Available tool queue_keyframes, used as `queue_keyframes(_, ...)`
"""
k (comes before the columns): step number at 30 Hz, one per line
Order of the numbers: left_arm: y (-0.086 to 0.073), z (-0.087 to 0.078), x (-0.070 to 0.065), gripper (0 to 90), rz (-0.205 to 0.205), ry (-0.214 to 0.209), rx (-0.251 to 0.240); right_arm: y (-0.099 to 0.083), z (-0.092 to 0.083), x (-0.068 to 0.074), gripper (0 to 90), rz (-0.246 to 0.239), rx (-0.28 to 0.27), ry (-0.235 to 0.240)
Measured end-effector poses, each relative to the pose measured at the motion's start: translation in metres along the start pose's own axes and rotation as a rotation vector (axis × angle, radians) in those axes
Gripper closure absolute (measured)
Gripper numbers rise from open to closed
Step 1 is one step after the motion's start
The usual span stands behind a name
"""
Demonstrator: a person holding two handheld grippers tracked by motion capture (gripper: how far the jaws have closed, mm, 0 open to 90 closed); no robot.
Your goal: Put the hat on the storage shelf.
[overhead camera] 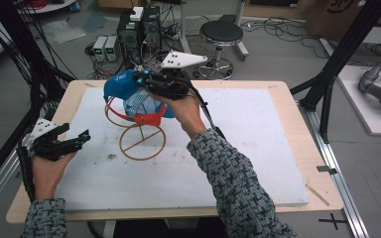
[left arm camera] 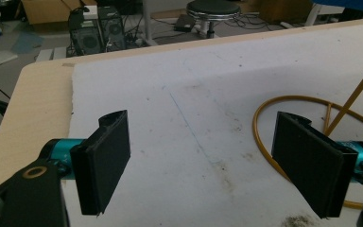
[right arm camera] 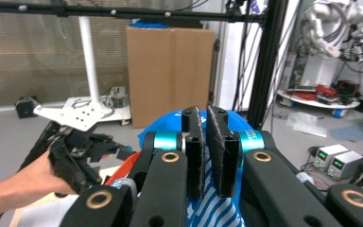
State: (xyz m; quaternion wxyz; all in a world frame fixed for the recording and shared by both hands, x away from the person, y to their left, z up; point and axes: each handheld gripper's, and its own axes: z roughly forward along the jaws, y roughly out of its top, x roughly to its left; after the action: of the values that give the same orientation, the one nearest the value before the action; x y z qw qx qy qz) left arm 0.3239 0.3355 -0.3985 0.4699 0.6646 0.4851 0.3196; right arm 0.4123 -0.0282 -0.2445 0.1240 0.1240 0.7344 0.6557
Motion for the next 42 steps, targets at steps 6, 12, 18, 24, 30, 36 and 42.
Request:
queue_keyframes(6, 0.000, -0.001, 0.001, 20.5, -0.001, -0.002, 0.002, -0.004, 0.007, 0.007, 85.5, -0.023, 0.046, 0.020)
queue_keyframes(12, -0.001, -0.001, 0.001, 20.5, -0.002, -0.003, 0.001, -0.008, 0.012, 0.010, 84.8, -0.040, 0.065, 0.022)
queue_keyframes(18, -0.001, 0.000, 0.001, 20.5, -0.002, -0.004, 0.004, -0.019, 0.011, 0.006, 84.9, -0.016, 0.064, 0.012)
queue_keyframes(24, -0.001, 0.001, 0.000, 20.5, -0.003, -0.004, 0.005, -0.018, 0.010, 0.007, 82.8, -0.030, 0.070, 0.008)
queue_keyframes(30, -0.001, 0.000, 0.001, 20.6, -0.003, -0.004, 0.004, -0.018, 0.011, 0.008, 79.0, -0.030, 0.067, 0.014)
queue_keyframes(36, -0.002, 0.000, 0.001, 20.6, -0.004, -0.004, 0.005, -0.017, 0.009, 0.007, 76.4, -0.030, 0.069, 0.009)
queue_keyframes(42, -0.002, 0.001, 0.001, 20.6, -0.001, -0.004, 0.008, -0.015, 0.004, 0.005, 71.6, -0.024, 0.064, 0.003)
